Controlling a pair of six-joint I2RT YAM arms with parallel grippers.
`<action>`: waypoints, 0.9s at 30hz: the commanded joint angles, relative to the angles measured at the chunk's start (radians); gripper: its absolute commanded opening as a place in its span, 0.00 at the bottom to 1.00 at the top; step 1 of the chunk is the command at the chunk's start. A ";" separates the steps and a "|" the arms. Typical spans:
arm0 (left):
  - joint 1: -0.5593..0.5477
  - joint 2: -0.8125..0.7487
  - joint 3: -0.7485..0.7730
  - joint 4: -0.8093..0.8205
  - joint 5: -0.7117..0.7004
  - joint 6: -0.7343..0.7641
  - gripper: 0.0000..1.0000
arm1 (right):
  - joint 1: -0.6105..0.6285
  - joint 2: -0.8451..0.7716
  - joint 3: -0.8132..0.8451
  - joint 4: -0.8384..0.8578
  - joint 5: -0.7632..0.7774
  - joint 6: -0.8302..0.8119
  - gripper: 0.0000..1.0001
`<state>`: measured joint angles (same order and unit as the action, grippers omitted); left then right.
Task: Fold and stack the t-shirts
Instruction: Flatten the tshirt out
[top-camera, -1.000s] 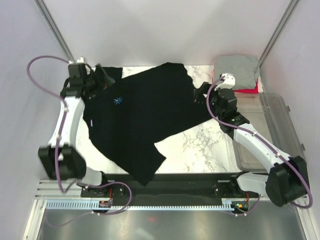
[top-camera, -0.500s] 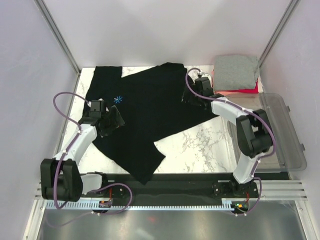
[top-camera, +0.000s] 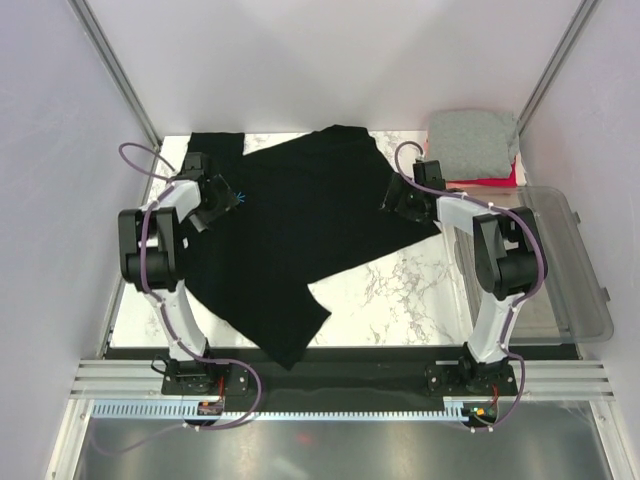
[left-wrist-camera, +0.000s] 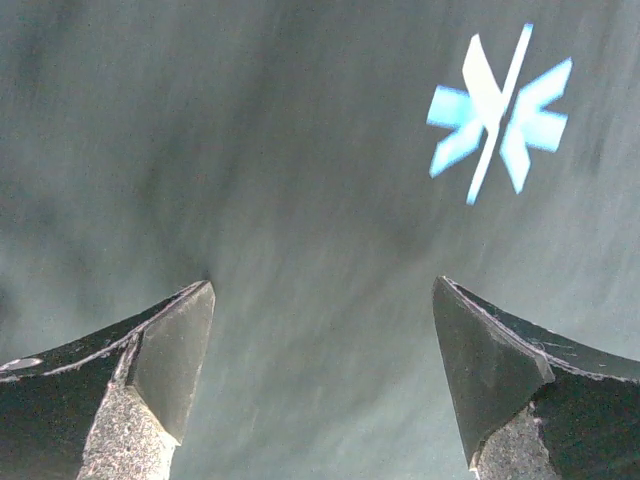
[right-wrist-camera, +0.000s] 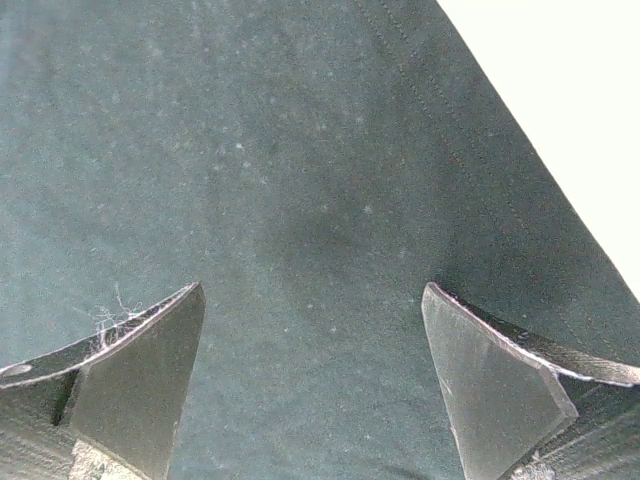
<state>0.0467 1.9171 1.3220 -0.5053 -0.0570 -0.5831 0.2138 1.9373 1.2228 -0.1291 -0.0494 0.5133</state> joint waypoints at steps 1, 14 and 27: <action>0.002 0.123 0.165 -0.059 -0.044 0.048 0.96 | -0.011 -0.018 -0.078 -0.126 -0.095 0.056 0.98; -0.002 0.389 0.615 -0.208 -0.035 0.215 0.92 | 0.024 -0.460 -0.502 -0.056 -0.162 0.214 0.98; -0.097 -0.760 -0.171 -0.266 -0.177 -0.088 0.92 | 0.136 -0.665 -0.197 -0.441 0.063 0.105 0.98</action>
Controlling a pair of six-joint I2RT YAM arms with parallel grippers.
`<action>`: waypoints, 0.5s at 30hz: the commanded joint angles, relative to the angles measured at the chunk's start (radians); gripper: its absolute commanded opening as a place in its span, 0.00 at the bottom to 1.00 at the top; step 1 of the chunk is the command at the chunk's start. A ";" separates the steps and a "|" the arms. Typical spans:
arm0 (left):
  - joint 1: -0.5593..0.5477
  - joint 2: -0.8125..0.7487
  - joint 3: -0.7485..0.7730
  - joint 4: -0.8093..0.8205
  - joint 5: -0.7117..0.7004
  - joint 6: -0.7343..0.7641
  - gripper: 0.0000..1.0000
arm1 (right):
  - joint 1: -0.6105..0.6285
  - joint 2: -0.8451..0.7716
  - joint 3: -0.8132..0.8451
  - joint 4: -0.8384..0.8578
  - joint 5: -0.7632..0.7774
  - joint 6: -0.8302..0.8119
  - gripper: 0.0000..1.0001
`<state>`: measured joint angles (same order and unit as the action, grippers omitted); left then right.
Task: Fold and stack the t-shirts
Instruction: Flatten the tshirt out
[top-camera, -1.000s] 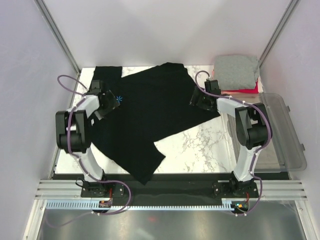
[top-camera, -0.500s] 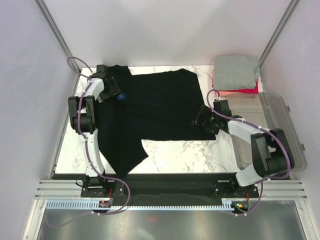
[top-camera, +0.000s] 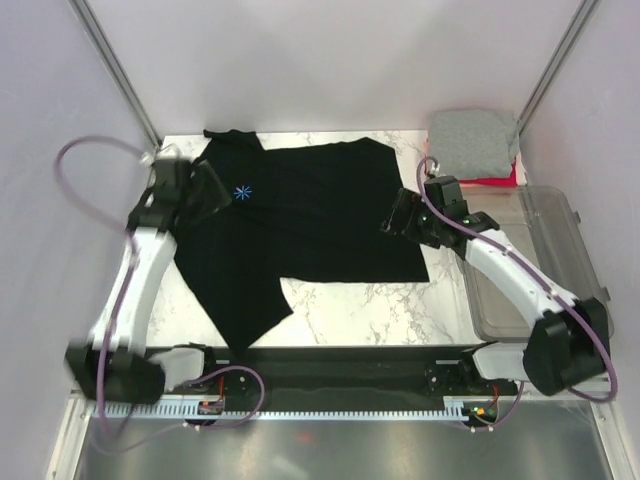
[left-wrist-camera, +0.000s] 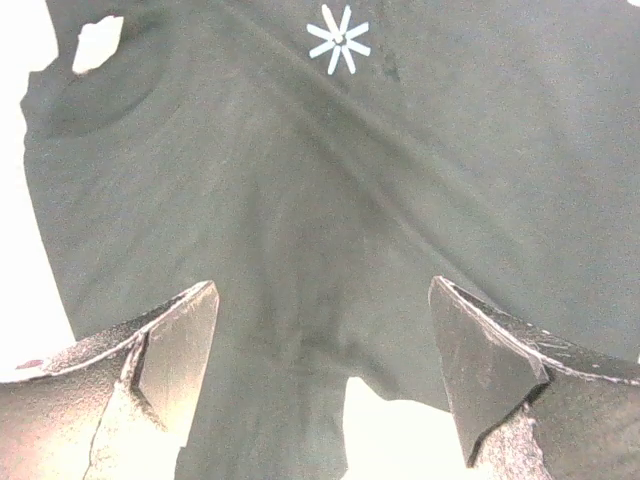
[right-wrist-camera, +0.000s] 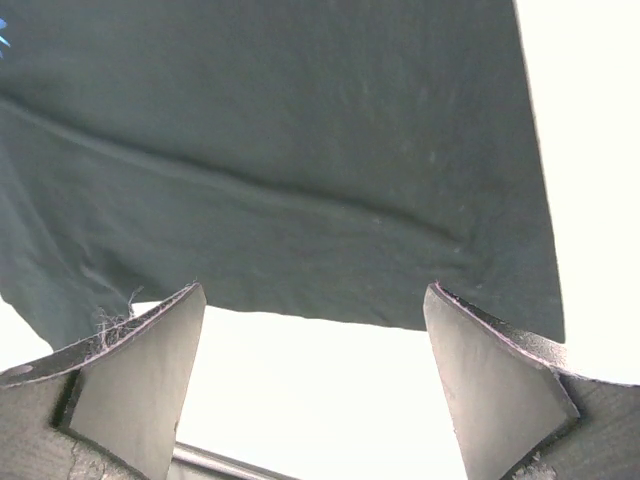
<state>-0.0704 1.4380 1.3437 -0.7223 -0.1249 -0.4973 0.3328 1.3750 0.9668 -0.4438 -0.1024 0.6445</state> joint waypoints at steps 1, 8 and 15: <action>0.015 -0.386 -0.354 -0.040 -0.143 -0.225 0.92 | 0.021 -0.129 0.053 -0.136 0.174 -0.017 0.98; -0.012 -0.734 -0.658 -0.153 0.005 -0.434 0.88 | 0.025 -0.292 -0.060 -0.210 0.173 0.064 0.98; -0.422 -0.602 -0.701 -0.273 -0.130 -0.665 0.87 | 0.029 -0.370 -0.194 -0.237 0.188 0.090 0.98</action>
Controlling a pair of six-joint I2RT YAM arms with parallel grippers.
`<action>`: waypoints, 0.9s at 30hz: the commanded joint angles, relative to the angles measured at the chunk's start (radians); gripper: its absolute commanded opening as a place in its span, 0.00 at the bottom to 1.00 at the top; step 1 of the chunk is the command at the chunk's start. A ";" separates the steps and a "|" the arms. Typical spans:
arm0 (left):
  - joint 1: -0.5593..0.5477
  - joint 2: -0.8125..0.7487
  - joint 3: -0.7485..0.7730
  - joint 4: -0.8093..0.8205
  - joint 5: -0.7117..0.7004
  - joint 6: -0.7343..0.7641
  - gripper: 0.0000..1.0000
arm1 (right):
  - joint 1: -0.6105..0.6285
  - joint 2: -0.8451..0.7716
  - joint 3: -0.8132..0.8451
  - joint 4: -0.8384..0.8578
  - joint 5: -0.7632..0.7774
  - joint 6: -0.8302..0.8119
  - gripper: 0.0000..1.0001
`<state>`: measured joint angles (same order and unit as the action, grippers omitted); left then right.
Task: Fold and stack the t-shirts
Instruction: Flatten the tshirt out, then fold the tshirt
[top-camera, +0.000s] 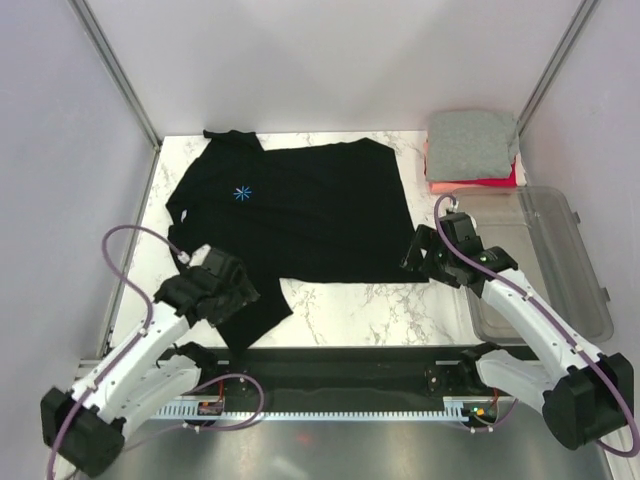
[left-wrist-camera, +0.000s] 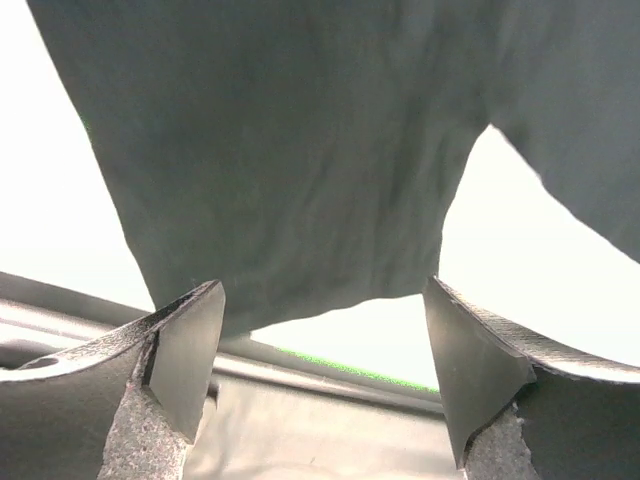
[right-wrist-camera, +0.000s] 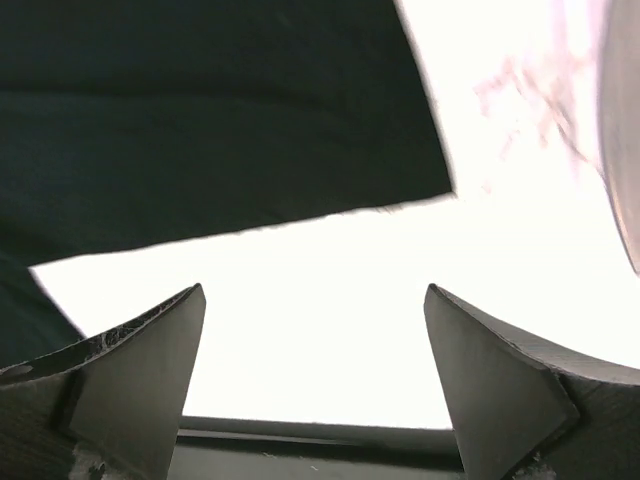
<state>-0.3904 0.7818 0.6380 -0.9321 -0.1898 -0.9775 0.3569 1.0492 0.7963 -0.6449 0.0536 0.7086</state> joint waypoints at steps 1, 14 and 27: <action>-0.202 0.068 -0.018 -0.068 -0.088 -0.228 0.85 | 0.004 -0.051 -0.029 -0.036 0.032 0.026 0.98; -0.475 0.287 -0.083 -0.014 -0.180 -0.516 0.77 | 0.004 -0.114 -0.066 -0.049 0.022 0.026 0.98; -0.423 0.274 -0.150 0.085 -0.264 -0.478 0.63 | 0.002 -0.106 -0.094 -0.021 0.020 0.003 0.98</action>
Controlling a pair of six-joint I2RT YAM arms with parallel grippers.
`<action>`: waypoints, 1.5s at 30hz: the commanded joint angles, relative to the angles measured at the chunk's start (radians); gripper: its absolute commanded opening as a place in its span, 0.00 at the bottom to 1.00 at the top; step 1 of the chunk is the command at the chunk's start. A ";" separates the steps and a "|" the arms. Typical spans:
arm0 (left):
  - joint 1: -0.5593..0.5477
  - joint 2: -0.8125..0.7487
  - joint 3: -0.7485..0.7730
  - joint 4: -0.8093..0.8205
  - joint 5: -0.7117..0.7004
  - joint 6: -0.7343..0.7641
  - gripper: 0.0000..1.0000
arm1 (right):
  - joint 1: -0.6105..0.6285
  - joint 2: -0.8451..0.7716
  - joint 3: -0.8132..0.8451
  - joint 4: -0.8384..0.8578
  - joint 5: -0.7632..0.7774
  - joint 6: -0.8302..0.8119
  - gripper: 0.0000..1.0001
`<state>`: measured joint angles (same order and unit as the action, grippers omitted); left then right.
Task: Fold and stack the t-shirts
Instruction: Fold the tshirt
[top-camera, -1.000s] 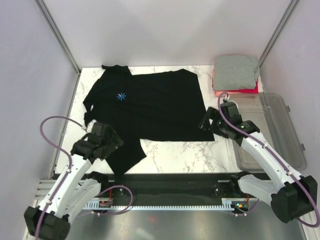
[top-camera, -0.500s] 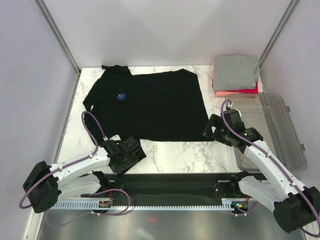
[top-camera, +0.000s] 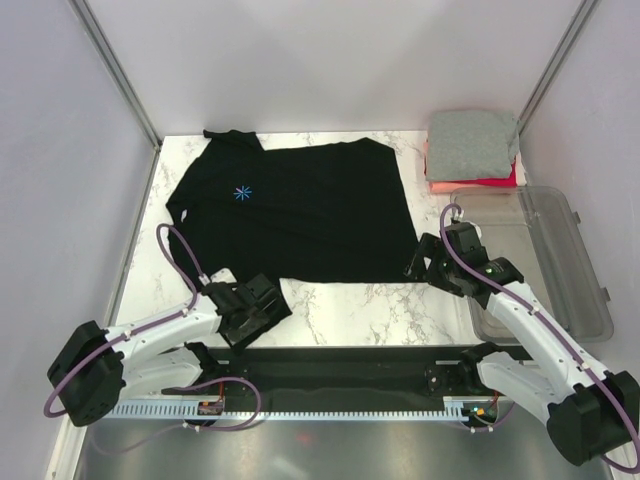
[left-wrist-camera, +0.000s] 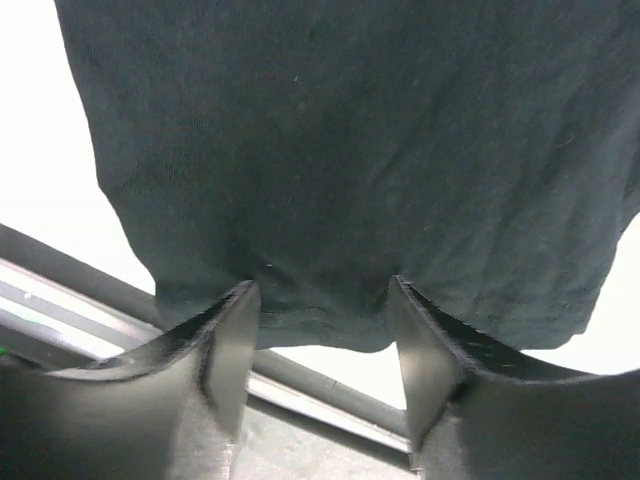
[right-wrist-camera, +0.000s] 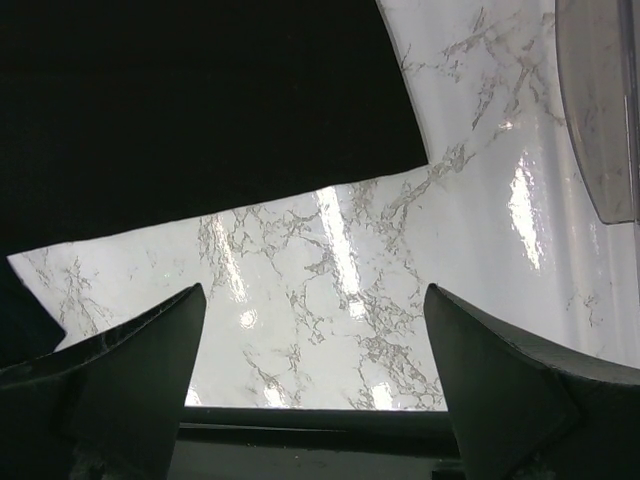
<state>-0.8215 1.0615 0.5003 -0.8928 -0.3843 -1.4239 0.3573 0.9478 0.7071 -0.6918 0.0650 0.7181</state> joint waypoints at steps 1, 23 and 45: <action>0.010 -0.003 -0.011 0.054 -0.071 -0.026 0.60 | 0.003 0.002 -0.005 0.028 0.010 -0.005 0.98; 0.196 -0.351 0.098 -0.017 -0.104 0.275 0.02 | 0.003 0.224 -0.133 0.236 0.061 0.060 0.95; 0.197 -0.403 0.043 0.011 -0.071 0.295 0.03 | 0.005 0.436 -0.124 0.330 0.177 0.110 0.66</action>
<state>-0.6296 0.6659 0.5465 -0.8883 -0.4385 -1.1610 0.3637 1.3197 0.5949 -0.3042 0.1932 0.7990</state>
